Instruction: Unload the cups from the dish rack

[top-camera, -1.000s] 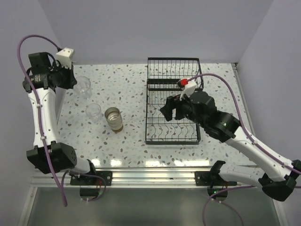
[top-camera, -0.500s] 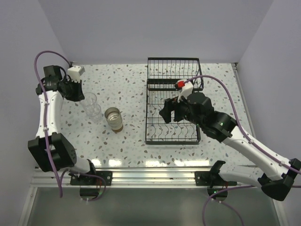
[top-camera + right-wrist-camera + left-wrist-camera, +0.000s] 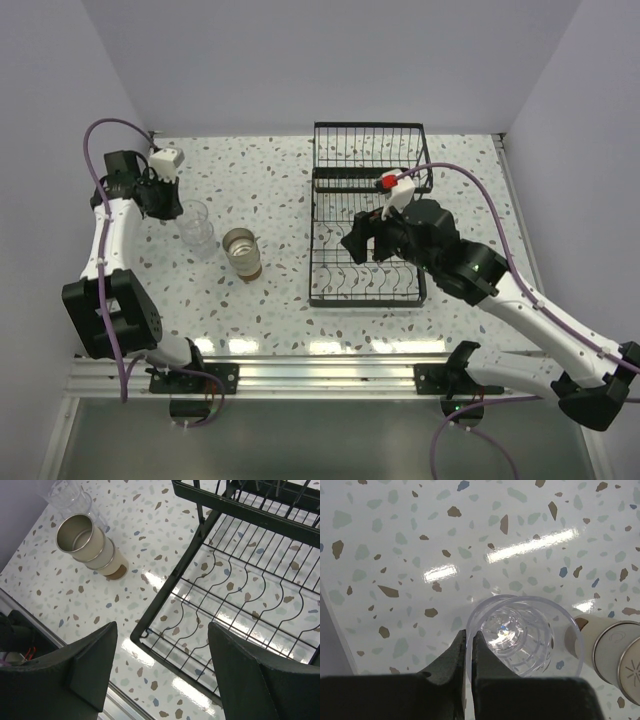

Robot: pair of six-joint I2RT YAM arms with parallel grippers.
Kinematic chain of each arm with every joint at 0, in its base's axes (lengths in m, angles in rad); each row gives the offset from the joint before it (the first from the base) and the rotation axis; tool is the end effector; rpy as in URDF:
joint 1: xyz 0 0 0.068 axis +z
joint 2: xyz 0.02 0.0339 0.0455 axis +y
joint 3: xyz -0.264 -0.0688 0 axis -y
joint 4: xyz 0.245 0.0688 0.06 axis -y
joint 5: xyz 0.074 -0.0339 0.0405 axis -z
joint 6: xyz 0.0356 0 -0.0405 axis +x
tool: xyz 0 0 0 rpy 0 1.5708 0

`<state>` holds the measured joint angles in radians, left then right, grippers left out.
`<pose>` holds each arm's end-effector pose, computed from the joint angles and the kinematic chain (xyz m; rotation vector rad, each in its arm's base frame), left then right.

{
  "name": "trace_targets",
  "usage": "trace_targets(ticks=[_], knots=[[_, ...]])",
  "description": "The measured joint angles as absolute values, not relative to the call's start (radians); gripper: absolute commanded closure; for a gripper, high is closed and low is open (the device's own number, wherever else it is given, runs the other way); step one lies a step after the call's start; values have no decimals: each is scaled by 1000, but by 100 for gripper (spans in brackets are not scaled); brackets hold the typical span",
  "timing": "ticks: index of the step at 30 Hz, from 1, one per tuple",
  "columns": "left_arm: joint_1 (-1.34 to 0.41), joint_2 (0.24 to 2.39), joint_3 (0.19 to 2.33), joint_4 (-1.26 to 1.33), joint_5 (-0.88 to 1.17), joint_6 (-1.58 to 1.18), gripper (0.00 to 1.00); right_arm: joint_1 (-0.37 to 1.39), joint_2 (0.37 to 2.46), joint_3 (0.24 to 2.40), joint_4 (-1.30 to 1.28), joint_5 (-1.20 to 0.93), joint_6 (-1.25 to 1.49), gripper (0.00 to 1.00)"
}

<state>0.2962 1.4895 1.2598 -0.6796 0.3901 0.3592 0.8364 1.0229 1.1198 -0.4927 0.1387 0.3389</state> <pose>0.3066 0.0794 0.2949 0.2374 2.3849 -0.1830 0.1520 0.1610 0.3802 -0.4057 1.9759 0.6274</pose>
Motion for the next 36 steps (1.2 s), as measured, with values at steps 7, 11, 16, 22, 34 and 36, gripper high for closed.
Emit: trace_targets(ticks=[7, 11, 16, 22, 34, 36], knots=[[296, 1489, 1139, -583, 396, 356, 100, 836, 1014, 1103, -493, 138, 339, 24], [299, 1462, 1097, -535, 405, 353, 100, 836, 1008, 1098, -492, 138, 340, 23], [301, 1439, 1058, -482, 416, 351, 100, 836, 999, 1090, -491, 138, 342, 22], [301, 1421, 1037, -465, 422, 356, 61, 836, 998, 1087, -493, 141, 347, 15], [321, 1340, 1059, -501, 413, 350, 8, 820, 999, 1083, -525, 200, 364, 2], [340, 1322, 1091, -517, 412, 345, 0, 786, 999, 1080, -545, 227, 371, 2]])
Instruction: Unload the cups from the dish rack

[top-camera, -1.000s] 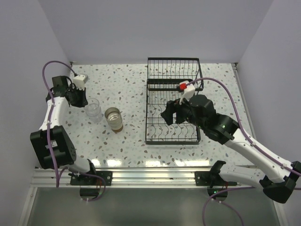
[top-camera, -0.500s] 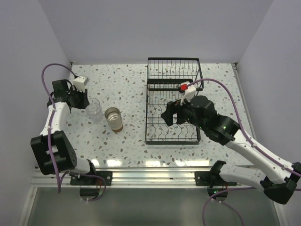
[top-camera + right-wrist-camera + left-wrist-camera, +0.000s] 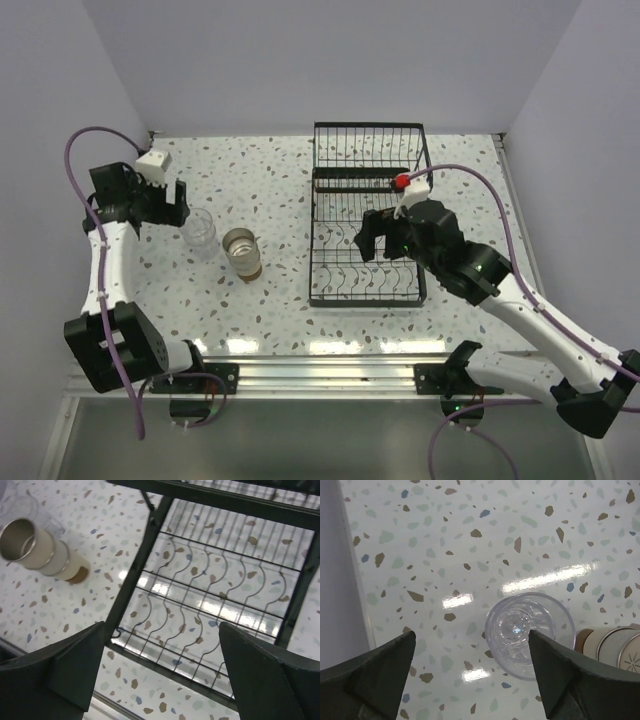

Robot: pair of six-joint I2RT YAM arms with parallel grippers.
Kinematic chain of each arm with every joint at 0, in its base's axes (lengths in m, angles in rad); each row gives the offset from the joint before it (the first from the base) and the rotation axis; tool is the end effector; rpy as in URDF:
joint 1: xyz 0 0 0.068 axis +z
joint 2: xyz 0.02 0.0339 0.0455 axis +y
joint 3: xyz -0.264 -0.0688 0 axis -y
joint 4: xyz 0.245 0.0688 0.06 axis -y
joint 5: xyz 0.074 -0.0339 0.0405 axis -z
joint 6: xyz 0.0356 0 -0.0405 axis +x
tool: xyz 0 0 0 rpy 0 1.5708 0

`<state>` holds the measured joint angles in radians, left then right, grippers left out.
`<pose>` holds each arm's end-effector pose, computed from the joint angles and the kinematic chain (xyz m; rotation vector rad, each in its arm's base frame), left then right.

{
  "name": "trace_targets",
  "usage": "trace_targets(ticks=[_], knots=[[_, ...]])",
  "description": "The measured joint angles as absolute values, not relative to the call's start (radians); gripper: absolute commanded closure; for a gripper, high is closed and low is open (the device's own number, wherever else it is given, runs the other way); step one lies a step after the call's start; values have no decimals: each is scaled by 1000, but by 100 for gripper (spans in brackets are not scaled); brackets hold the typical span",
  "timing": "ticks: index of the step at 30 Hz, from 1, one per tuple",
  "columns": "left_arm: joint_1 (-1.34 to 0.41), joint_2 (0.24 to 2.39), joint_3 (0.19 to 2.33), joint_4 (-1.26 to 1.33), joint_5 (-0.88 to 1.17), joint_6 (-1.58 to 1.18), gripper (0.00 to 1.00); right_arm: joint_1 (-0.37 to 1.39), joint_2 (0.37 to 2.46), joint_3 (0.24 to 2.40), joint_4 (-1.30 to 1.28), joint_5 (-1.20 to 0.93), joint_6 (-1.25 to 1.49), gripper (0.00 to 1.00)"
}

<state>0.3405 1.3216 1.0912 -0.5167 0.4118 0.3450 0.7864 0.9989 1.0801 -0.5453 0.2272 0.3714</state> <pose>0.2737 0.0819 0.2994 0.2090 2.2356 -0.1116 0.1566 0.1455 0.3665 -0.2814 2.0391 0.4978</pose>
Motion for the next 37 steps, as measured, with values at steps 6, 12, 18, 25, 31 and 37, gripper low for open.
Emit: trace_targets(ticks=[6, 12, 18, 25, 31, 37], knots=[[439, 1282, 1202, -585, 420, 334, 0, 534, 954, 997, -607, 245, 382, 2], [612, 1280, 1233, -632, 424, 345, 0, 217, 928, 892, -619, 210, 382, 2], [655, 1272, 1187, -638, 372, 385, 0, -16, 923, 816, -602, 157, 395, 2], [654, 1270, 1093, -642, 332, 416, 0, -24, 924, 813, -608, 193, 429, 2], [651, 1279, 1083, -641, 332, 430, 0, -23, 919, 813, -609, 204, 450, 2], [625, 1281, 1067, -638, 317, 433, 0, -24, 875, 809, -590, 210, 457, 2]])
